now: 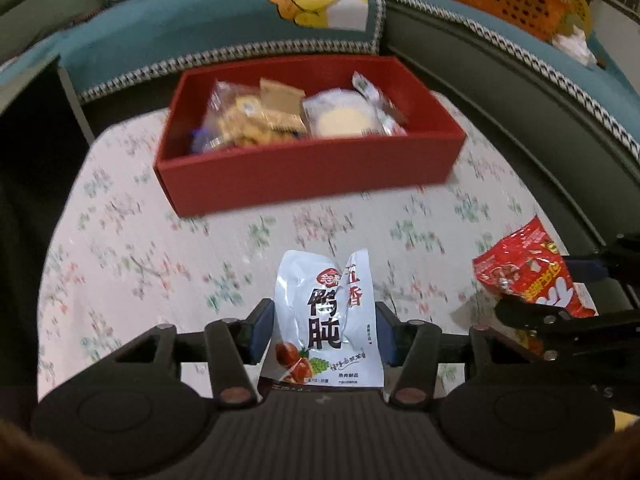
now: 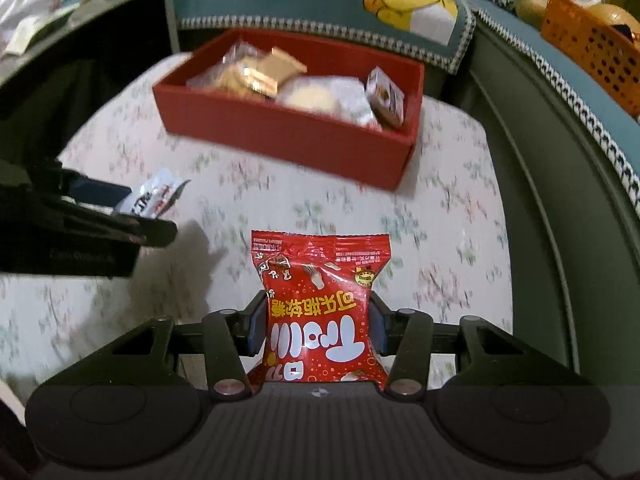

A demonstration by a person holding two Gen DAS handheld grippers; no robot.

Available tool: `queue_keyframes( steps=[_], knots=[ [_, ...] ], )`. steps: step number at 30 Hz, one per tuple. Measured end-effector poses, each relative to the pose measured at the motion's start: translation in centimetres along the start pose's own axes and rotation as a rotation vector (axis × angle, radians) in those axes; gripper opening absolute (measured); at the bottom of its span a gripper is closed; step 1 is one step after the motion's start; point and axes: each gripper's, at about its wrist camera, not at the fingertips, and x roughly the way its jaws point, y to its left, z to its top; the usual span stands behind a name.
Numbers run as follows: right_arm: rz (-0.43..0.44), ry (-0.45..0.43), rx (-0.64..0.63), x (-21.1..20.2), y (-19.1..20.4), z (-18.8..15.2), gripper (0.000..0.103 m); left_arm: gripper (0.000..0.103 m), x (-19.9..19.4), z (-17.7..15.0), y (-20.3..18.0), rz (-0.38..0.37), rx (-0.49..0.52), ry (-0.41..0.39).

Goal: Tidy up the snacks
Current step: 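Grasp the white duck-neck pack with the left tool while the right tool grasps the red Trolli bag, then carry the duck-neck pack and Trolli bag into the red box, open both tools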

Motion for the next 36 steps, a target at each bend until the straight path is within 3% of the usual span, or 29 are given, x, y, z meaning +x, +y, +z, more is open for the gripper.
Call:
queue_keyframes(
  steps=[16, 36],
  knots=[
    [0.001, -0.159, 0.088, 0.9, -0.5, 7.4, 0.057, 0.056, 0.6, 5.9, 1.4, 0.077, -0.021, -0.118],
    [-0.027, -0.228, 0.143, 4.7, -2.4, 14.0, 0.057, 0.056, 4.4, 12.7, 3.5, 0.113, -0.119, -0.177]
  ],
)
